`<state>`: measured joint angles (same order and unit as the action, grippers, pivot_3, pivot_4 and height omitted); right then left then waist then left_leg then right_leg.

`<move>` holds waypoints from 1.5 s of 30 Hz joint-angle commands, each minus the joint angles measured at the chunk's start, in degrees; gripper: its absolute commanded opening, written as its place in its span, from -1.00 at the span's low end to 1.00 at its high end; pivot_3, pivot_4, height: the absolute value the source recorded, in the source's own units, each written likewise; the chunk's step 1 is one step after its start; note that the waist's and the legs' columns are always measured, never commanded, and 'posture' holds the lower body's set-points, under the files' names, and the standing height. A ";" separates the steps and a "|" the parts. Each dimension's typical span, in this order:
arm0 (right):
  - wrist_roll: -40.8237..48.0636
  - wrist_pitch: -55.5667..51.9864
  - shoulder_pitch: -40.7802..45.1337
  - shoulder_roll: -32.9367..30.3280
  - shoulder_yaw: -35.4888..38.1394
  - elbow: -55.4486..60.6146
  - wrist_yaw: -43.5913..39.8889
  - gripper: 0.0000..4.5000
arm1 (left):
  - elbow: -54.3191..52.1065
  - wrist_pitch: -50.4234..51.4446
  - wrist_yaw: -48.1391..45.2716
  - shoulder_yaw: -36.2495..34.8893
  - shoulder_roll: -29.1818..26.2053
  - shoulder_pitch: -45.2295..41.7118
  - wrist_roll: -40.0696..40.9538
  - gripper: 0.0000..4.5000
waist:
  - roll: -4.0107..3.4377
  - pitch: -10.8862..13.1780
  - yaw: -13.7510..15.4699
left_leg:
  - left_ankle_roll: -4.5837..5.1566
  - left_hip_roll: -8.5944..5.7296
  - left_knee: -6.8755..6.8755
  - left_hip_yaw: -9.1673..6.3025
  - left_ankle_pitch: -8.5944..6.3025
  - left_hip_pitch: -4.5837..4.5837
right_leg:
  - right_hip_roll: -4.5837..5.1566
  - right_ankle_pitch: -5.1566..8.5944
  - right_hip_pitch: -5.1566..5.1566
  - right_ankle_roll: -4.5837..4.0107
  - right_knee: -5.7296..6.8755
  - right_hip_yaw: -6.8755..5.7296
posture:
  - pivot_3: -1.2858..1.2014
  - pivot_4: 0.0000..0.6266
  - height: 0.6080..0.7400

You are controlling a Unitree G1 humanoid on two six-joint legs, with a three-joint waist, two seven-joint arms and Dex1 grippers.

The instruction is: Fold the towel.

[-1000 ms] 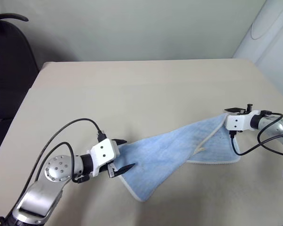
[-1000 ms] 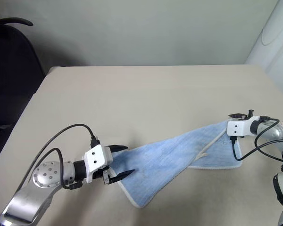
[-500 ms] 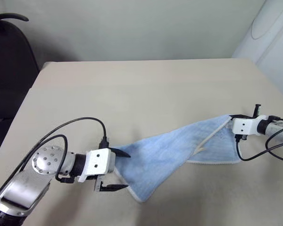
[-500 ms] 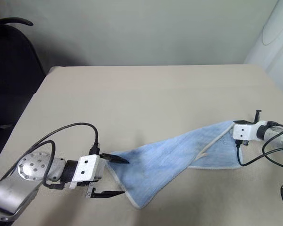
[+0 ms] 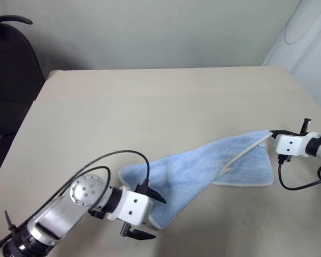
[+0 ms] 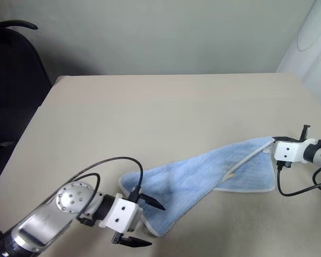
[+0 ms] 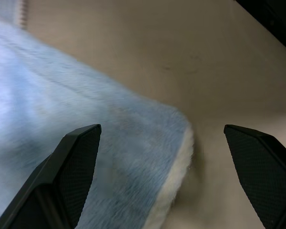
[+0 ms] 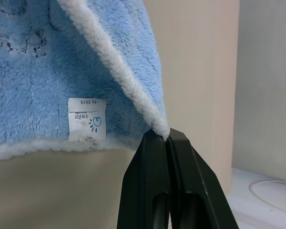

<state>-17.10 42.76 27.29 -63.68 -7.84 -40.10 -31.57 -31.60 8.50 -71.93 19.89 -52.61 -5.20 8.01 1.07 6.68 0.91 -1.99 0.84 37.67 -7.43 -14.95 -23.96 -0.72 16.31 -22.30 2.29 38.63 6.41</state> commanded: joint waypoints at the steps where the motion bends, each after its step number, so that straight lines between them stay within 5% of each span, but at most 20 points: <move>1: 3.53 -1.88 -2.31 -2.43 3.91 4.99 -1.87 -0.99 | -2.15 -0.10 1.48 1.51 0.50 0.80 -2.24 1.00 | 0.00 0.00 -0.01 | 0.00 0.00 0.00 0.00 0.00 0.01 | 0.00 0.00 0.01 0.00 0.00 0.00 | 0.03 -0.52 1.00; 7: 5.18 -4.69 -7.05 -3.11 6.87 10.19 -2.96 -0.99 | -2.70 1.49 2.11 2.47 0.94 0.85 -3.14 1.00 | 0.00 0.00 -0.03 | 0.01 0.01 0.00 0.00 0.00 0.01 | -0.01 0.00 0.03 0.00 -0.04 0.00 | 0.03 -0.52 1.00; 9: 5.46 -5.54 -8.59 -3.12 7.73 11.74 -3.00 -1.00 | -2.65 2.03 2.43 2.59 1.24 0.88 -3.20 0.83 | -0.01 0.00 -0.03 | 0.01 0.01 0.00 0.00 0.00 0.01 | -0.01 0.00 0.03 0.00 -0.04 0.00 | 0.03 -0.52 1.00; 19: 6.01 -8.32 -12.98 -3.07 11.19 16.24 -3.24 -1.00 | -1.29 2.97 5.43 1.34 4.08 0.59 -2.21 -0.80 | -0.02 -0.01 -0.04 | 0.01 0.01 0.01 -0.01 0.00 0.02 | -0.01 0.00 0.05 0.01 -0.05 0.00 | 0.03 -0.52 1.00; 21: 5.94 -8.65 -13.38 -2.98 11.63 16.65 -3.24 -1.00 | -1.37 3.41 5.72 0.42 4.31 0.84 -0.95 -0.98 | -0.02 -0.02 -0.05 | 0.01 0.01 0.01 -0.01 0.00 0.02 | -0.01 0.00 0.05 0.01 -0.05 0.00 | 0.03 -0.52 1.00; 31: 5.07 -9.03 -13.32 -2.32 11.73 16.39 -2.57 -1.00 | -3.73 7.37 4.96 -5.84 2.21 2.94 7.05 -0.98 | -0.04 -0.02 -0.05 | 0.00 0.01 0.02 -0.01 0.01 0.04 | -0.02 0.00 0.06 0.01 -0.04 0.00 | 0.03 -0.52 1.00; 43: 4.09 -9.03 -12.74 -1.25 11.16 15.78 -1.70 -1.00 | -0.33 4.16 4.13 -7.08 -0.05 1.98 5.57 0.85 | -0.04 -0.03 -0.06 | 0.00 0.01 0.03 -0.01 0.01 0.06 | -0.02 0.00 0.08 0.01 -0.04 0.00 | 0.03 -0.52 1.00; 45: 3.99 -9.12 -12.79 -1.24 11.24 15.82 -1.59 -1.00 | -0.89 3.63 3.40 -6.71 -0.45 2.24 5.91 0.85 | -0.05 -0.03 -0.06 | 0.00 0.01 0.03 -0.01 0.01 0.06 | -0.02 0.00 0.08 0.01 -0.04 0.00 | 0.03 -0.52 1.00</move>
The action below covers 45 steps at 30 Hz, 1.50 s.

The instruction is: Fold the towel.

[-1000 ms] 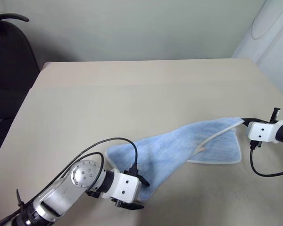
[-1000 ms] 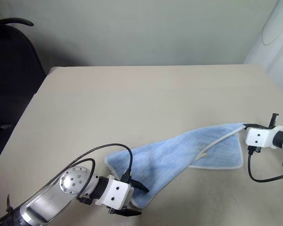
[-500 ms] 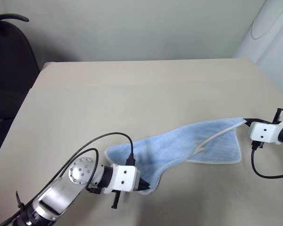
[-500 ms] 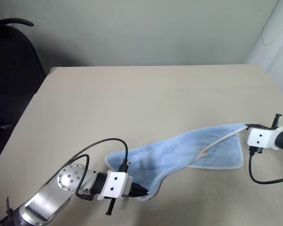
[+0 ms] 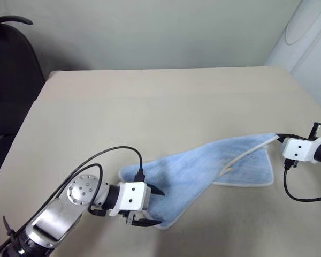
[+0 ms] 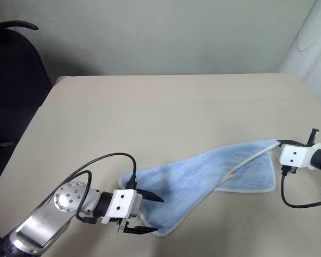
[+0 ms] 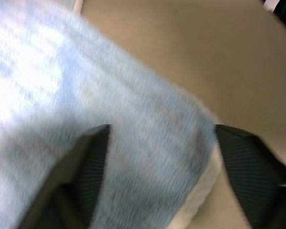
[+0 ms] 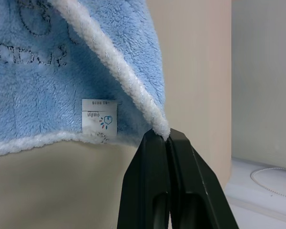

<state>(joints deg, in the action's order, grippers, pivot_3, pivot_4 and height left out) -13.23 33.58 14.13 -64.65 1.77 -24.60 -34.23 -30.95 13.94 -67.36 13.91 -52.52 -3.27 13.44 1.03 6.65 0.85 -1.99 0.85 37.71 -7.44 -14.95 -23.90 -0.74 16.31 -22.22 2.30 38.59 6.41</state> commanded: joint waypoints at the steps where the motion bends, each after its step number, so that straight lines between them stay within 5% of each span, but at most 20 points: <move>1: 0.11 0.02 0.21 -0.31 1.74 0.41 1.14 -1.00 | -2.05 -2.45 -1.44 0.07 -0.80 0.40 -0.18 0.85 | -0.01 0.00 0.00 | 0.00 0.00 0.00 0.00 0.00 0.00 | 0.00 0.00 0.00 0.00 0.00 0.00 | 0.03 -0.52 1.00; 20: 0.97 -1.80 -2.85 -0.18 2.77 3.87 1.34 -1.00 | 0.46 -7.55 -1.47 10.90 1.77 -2.91 -14.63 0.85 | -0.36 -0.22 0.09 | 0.07 -0.01 0.06 0.00 -0.04 0.05 | 0.02 -0.03 0.21 0.06 -0.16 0.00 | 0.03 -0.52 1.00; 33: 0.62 -2.03 -2.12 0.73 2.22 3.98 1.34 -1.00 | 0.98 -6.95 -0.80 8.79 1.93 -2.58 -12.15 -0.99 | -0.51 -0.31 0.08 | 0.14 0.00 0.07 -0.02 -0.08 0.16 | 0.01 -0.09 0.45 0.16 -0.46 0.00 | 0.03 -0.52 1.00; 45: 0.26 -1.91 -1.47 0.59 2.17 3.61 1.38 -1.00 | -0.87 1.75 3.45 0.99 6.23 -2.43 -1.13 -0.99 | -0.52 -0.31 0.06 | 0.14 0.00 0.06 -0.02 -0.08 0.15 | 0.01 -0.09 0.45 0.16 -0.46 -0.01 | 0.03 -0.52 1.00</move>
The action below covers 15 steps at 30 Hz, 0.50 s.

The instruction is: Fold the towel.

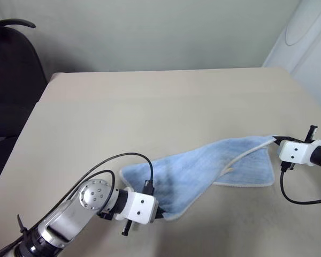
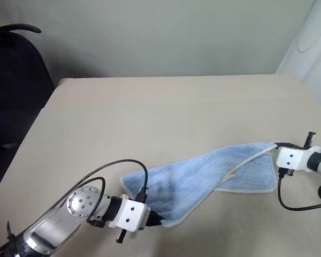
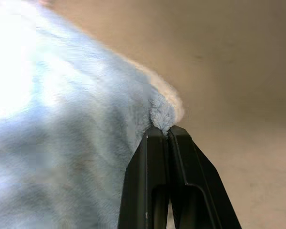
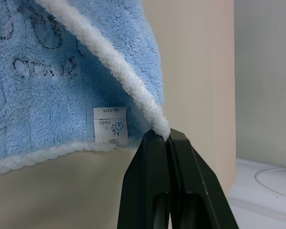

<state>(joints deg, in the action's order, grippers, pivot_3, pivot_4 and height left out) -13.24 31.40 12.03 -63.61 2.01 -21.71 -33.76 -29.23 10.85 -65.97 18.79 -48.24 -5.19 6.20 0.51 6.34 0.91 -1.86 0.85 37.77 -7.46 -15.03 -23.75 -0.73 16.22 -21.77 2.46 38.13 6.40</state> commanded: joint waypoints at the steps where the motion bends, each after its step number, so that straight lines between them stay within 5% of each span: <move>1: 0.33 0.24 0.60 -0.54 2.03 0.81 0.87 -1.00 | -3.25 7.27 2.86 -5.66 2.84 -0.90 8.90 -0.99 | 0.00 0.00 0.00 | 0.00 0.00 0.00 0.00 0.00 0.00 | 0.00 0.00 0.00 0.00 0.00 0.00 | 0.03 -0.52 1.00; 15: 2.86 -2.86 4.49 -0.79 5.00 -2.71 1.75 -1.00 | 2.85 29.46 25.60 -34.01 13.81 -14.10 39.12 -0.99 | 0.00 0.02 0.03 | -0.49 0.00 0.03 0.05 0.29 0.15 | -0.02 -0.01 0.13 0.02 0.01 0.00 | 0.03 -0.52 1.00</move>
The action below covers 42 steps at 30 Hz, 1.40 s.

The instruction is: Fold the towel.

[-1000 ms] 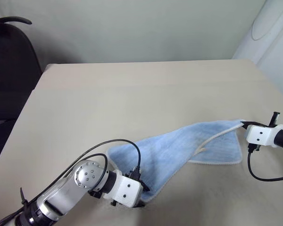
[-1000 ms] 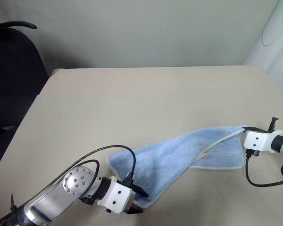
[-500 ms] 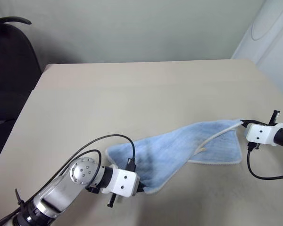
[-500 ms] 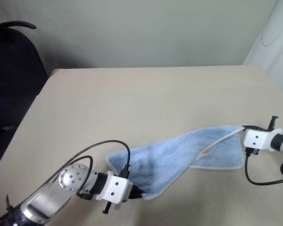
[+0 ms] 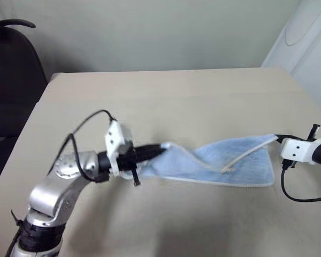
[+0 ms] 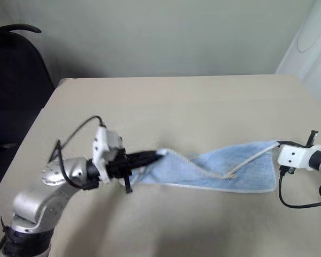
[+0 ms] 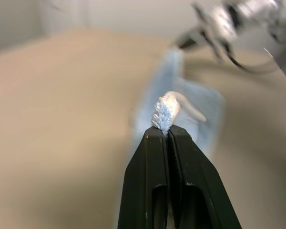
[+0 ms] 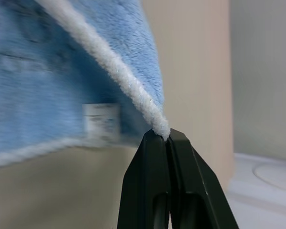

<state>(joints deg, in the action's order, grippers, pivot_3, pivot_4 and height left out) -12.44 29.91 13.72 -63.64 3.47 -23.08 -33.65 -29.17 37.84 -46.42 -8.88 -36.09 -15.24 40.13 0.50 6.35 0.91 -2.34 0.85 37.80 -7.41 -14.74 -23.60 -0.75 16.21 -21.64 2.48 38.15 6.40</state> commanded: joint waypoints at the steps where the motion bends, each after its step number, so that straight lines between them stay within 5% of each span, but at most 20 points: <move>1: 2.33 -1.96 3.96 -0.77 4.01 -2.15 1.90 -1.00 | 4.81 3.06 8.68 -8.52 2.42 -6.33 6.66 -0.99 | 0.02 0.02 0.05 | -0.02 0.00 0.00 0.00 0.01 0.09 | 0.00 0.00 0.10 0.00 0.00 0.00 | 0.03 -0.52 1.00; 6: 2.05 -5.56 13.91 0.61 2.99 -8.25 3.97 -1.00 | 16.50 1.51 17.19 -11.22 5.31 -17.93 5.11 -0.99 | 0.01 0.05 0.05 | -0.01 0.00 -0.01 0.00 0.01 0.49 | 0.00 -0.01 0.53 0.01 -0.14 0.01 | 0.03 -0.52 1.00; 13: -4.02 -4.83 40.55 3.35 -3.48 -26.92 7.43 -1.00 | 40.43 -10.54 15.61 -7.42 8.09 -39.57 -3.83 -0.99 | -0.01 0.18 0.35 | 0.07 -0.03 -0.06 0.00 0.05 0.43 | 0.01 -0.04 0.41 0.07 -0.22 0.06 | 0.03 -0.52 1.00; 17: -4.84 -2.48 48.08 4.32 -5.33 -32.85 6.53 -1.00 | 48.62 -15.30 11.42 -6.93 6.88 -45.32 -6.32 -0.99 | -0.05 0.20 0.41 | 0.04 -0.04 -0.13 0.00 0.16 0.15 | 0.03 -0.06 0.10 0.08 -0.21 0.08 | 0.03 -0.52 1.00; 23: 1.26 2.40 39.38 2.39 -3.35 -30.06 -3.35 -1.00 | 32.28 -8.66 3.40 -6.96 2.59 -32.67 -1.22 -0.99 | -0.04 0.22 0.52 | -0.10 -0.05 -0.21 -0.02 0.30 -0.02 | 0.04 -0.10 -0.02 0.07 -0.24 0.05 | 0.03 -0.52 1.00; 34: 18.12 -4.74 0.01 -1.41 3.75 -2.94 -22.48 -1.00 | -1.30 -2.56 -2.93 -6.83 -7.56 13.58 0.90 -0.99 | 0.08 0.27 0.66 | -0.20 -0.04 -0.40 0.14 0.35 -0.02 | 0.01 -0.09 -0.09 0.05 -0.23 0.16 | 0.03 -0.52 1.00; 37: 19.34 -6.81 -3.30 -2.27 4.49 -0.30 -24.65 -1.00 | -4.44 -1.46 -2.83 -8.43 -7.98 19.90 2.68 -0.99 | 0.12 0.27 0.53 | -0.04 -0.02 -0.40 0.13 0.26 0.05 | -0.02 -0.09 -0.03 0.04 -0.23 0.16 | 0.03 -0.52 1.00; 42: 16.85 -7.02 2.77 -1.37 2.42 -2.75 -25.24 -1.00 | -4.50 -0.36 -0.23 -10.07 -6.63 23.09 4.62 -0.99 | 0.11 0.27 0.19 | 0.41 -0.03 -0.52 0.15 -0.06 0.46 | -0.02 -0.05 0.29 -0.02 -0.22 0.18 | 0.03 -0.52 1.00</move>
<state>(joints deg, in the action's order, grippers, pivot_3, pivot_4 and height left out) 4.66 22.41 14.17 -64.09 5.16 -25.64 -58.83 -32.45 37.30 -47.89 -17.31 -43.19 8.01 43.59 0.61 6.62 1.10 -1.93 0.83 37.21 -7.25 -14.79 -23.04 -0.76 16.17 -21.31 2.44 37.92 6.59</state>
